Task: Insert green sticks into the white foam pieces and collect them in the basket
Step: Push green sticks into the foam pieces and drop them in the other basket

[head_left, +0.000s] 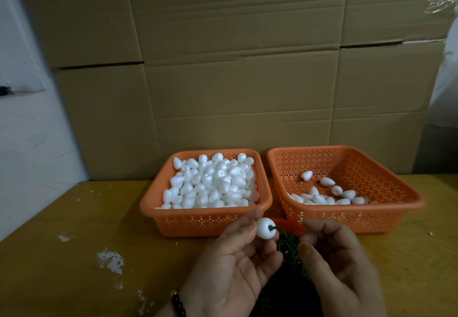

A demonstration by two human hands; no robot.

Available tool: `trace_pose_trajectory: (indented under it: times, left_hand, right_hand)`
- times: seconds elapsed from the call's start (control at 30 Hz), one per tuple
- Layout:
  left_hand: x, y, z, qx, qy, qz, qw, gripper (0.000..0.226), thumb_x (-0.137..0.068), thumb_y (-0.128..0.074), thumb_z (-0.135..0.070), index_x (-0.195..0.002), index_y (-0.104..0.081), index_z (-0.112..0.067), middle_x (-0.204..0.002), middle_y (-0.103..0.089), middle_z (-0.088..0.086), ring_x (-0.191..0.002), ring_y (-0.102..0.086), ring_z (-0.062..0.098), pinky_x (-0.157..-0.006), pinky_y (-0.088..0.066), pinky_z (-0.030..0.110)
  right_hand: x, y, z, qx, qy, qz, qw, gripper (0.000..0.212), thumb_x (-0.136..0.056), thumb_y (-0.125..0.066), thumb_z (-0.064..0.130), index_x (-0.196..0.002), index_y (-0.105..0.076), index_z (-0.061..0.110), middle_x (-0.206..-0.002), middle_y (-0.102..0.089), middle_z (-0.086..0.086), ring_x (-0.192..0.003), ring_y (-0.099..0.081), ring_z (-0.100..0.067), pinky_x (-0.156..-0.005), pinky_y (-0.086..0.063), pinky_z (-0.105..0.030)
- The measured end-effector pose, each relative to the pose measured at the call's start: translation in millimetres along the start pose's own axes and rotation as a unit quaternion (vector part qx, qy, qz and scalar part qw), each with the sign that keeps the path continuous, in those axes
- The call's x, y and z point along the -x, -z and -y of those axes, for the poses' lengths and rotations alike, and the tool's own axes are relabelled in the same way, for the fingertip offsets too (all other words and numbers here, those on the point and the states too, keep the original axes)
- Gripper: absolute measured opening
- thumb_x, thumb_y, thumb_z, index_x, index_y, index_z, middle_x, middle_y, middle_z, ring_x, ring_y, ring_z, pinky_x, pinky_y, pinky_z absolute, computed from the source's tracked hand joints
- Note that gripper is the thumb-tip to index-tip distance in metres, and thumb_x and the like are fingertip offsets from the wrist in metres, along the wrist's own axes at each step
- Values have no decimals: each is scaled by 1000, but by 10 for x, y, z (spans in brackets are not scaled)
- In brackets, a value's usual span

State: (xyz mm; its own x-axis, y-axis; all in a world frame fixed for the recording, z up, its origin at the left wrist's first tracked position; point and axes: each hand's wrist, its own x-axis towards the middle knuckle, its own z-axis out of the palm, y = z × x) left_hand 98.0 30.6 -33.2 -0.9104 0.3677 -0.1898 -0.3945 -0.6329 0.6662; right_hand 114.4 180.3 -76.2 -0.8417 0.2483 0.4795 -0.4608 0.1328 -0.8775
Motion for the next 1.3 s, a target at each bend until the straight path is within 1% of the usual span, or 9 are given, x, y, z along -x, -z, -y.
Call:
trace_pose_trajectory:
  times: [0.33, 0.6, 0.73, 0.8, 0.87, 0.93, 1.0, 1.17, 1.3]
  left_hand:
    - [24, -38, -53, 104, 61, 30, 992, 26, -72, -64, -13, -85, -73, 8, -80, -65, 21, -58, -62, 22, -49, -56, 30]
    - [1, -17, -61, 131, 59, 39, 989, 34, -64, -73, 0, -95, -70, 13, -92, -66, 28, -66, -66, 29, -51, -58, 35]
    - [-10, 15, -55, 132, 38, 49, 989, 64, -36, -90, 11, -97, -70, 13, -91, -66, 28, -69, -69, 32, -56, -59, 39]
    - [-13, 15, -49, 121, 22, 50, 991, 67, -31, -91, 11, -94, -71, 12, -89, -66, 27, -69, -69, 32, -57, -59, 39]
    - [-12, 1, -46, 104, 7, 46, 993, 58, -38, -91, 11, -93, -71, 11, -86, -67, 25, -69, -70, 31, -57, -59, 39]
    - [-20, -6, -52, 84, -13, 36, 996, 36, -58, -81, 10, -93, -69, 9, -84, -67, 24, -68, -70, 30, -57, -60, 38]
    - [-41, -18, -69, 52, -32, 35, 998, 24, -65, -70, 13, -88, -69, 6, -84, -67, 23, -68, -69, 28, -58, -59, 35]
    - [-193, -95, -97, -123, -106, 18, 987, 27, -68, -68, 10, -89, -57, -2, -84, -70, 13, -74, -69, 21, -66, -58, 29]
    - [-422, -235, -198, -357, -199, 3, 913, 18, -80, -69, 5, -86, -62, -11, -89, -68, 6, -73, -68, 17, -75, -58, 33]
  right_hand:
    - [4, -13, 4, 2, 25, -6, 1000, 28, -72, -62, 23, -100, -65, 29, -75, -65, -1, -64, -63, -11, -57, -51, -20]
    - [-6, -22, 16, 4, 32, -9, 999, 18, -80, -67, 27, -98, -65, 30, -74, -65, -2, -62, -62, -10, -55, -50, -18]
    - [0, -16, 5, 13, 34, 4, 999, 25, -76, -67, 17, -98, -65, 29, -74, -64, -3, -61, -62, -11, -53, -49, -18]
    - [4, -13, -7, 21, 33, 7, 999, 26, -77, -68, 15, -98, -65, 29, -72, -64, -2, -59, -61, -11, -51, -48, -17]
    - [6, -10, -22, 33, 35, 12, 999, 27, -78, -70, 12, -98, -65, 29, -71, -64, -2, -58, -61, -12, -50, -47, -17]
    - [12, -8, -21, 52, 41, 15, 998, 28, -78, -71, 10, -97, -66, 30, -71, -64, -1, -57, -61, -11, -50, -47, -17]
    - [17, -7, -19, 73, 51, 18, 996, 27, -76, -72, 14, -97, -66, 31, -71, -64, -1, -56, -61, -10, -48, -47, -18]
    - [41, -25, -11, 87, 68, 13, 994, 28, -69, -68, 20, -96, -67, 29, -66, -63, -1, -51, -57, -12, -42, -43, -21]
    - [42, -41, 30, 107, 102, 27, 989, 19, -69, -68, 18, -83, -67, 31, -59, -61, 5, -49, -55, -6, -48, -42, -12]
